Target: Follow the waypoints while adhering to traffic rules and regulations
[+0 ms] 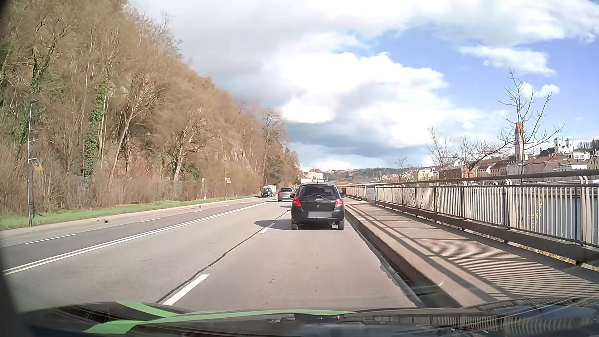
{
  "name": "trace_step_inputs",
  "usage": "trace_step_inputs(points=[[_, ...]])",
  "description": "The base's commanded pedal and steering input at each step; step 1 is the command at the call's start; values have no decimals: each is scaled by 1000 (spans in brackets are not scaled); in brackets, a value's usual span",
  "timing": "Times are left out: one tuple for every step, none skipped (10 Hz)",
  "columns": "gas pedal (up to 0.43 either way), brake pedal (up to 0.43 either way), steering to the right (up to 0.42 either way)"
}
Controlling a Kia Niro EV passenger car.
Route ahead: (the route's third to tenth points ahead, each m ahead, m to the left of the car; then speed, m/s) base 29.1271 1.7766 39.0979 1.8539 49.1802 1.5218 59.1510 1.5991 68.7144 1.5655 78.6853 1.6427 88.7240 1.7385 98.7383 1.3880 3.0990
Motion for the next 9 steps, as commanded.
trace_step_inputs(points=[[0,0,-16],[0,0,-16],[0,0,-16],[0,18,-16],[0,49,-16],[0,55,-16],[0,55,-16],[0,55,-16],[0,55,-16]])
